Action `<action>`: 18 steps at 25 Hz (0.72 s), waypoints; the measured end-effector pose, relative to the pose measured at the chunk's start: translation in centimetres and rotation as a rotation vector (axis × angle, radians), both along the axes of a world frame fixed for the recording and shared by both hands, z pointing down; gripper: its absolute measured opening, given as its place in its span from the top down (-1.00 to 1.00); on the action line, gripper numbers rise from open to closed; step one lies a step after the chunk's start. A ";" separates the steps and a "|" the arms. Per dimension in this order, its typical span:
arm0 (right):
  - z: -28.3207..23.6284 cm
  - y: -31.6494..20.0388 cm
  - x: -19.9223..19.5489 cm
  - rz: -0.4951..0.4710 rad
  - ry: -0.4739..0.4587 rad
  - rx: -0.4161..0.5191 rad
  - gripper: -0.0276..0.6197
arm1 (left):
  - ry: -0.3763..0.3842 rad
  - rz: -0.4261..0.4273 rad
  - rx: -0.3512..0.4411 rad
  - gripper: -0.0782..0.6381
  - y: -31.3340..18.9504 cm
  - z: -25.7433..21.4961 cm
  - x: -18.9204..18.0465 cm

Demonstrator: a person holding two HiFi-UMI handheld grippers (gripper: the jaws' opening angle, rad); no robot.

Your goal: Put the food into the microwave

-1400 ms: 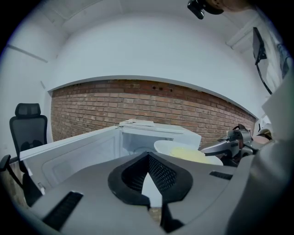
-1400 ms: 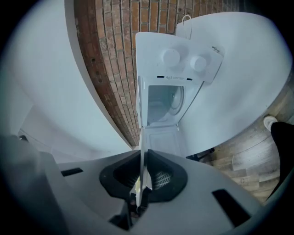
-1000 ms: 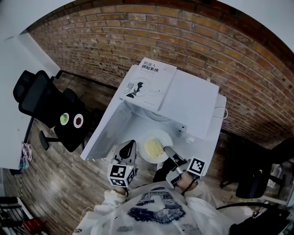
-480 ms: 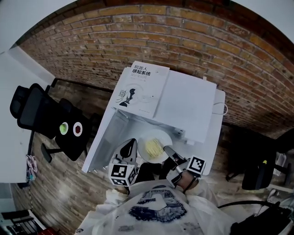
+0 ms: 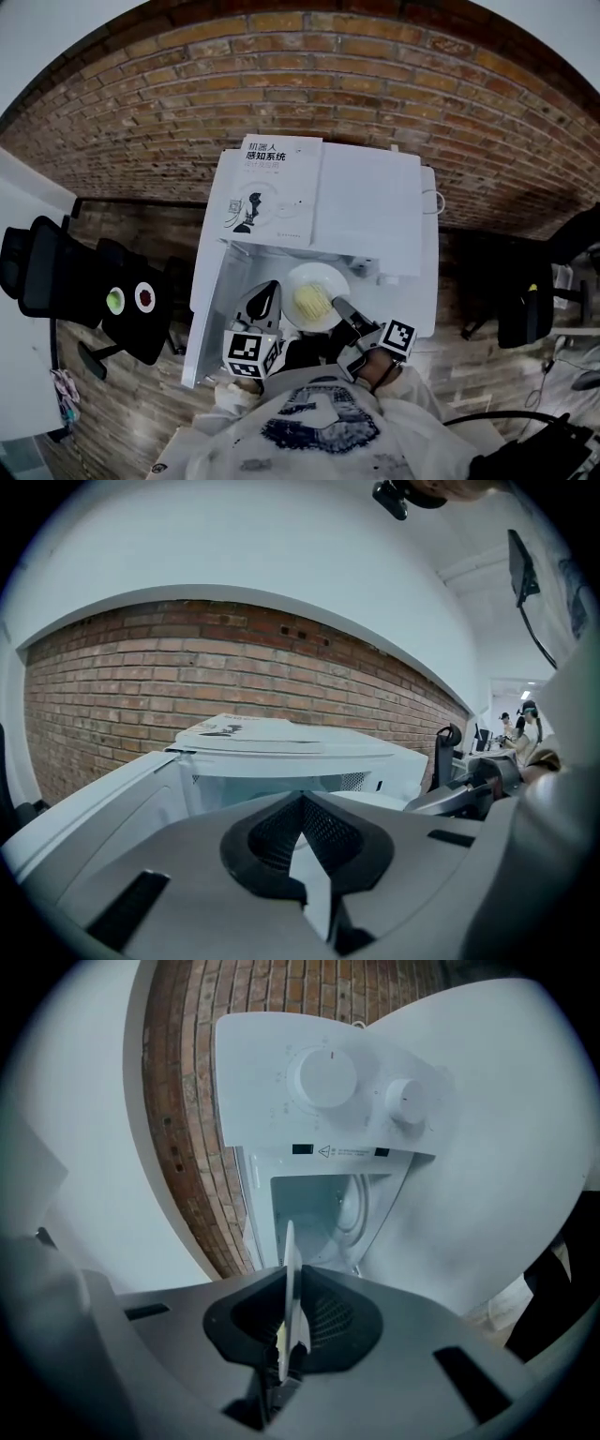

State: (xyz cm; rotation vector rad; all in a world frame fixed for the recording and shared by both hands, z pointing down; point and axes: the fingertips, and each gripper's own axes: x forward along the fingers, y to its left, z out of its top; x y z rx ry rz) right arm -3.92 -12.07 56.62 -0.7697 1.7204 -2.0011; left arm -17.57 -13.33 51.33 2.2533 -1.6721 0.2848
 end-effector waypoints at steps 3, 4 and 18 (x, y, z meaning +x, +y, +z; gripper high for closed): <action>0.1 0.4 -0.6 0.057 0.011 0.002 0.81 | 0.014 0.054 0.005 0.76 -0.2 0.0 -0.4; 0.1 0.6 -0.8 0.076 0.015 0.003 0.81 | 0.020 0.072 0.006 0.76 -0.2 0.1 -0.5; 1.7 0.9 -2.0 0.178 0.080 0.013 0.81 | 0.038 0.171 0.001 0.76 -1.1 1.5 -1.3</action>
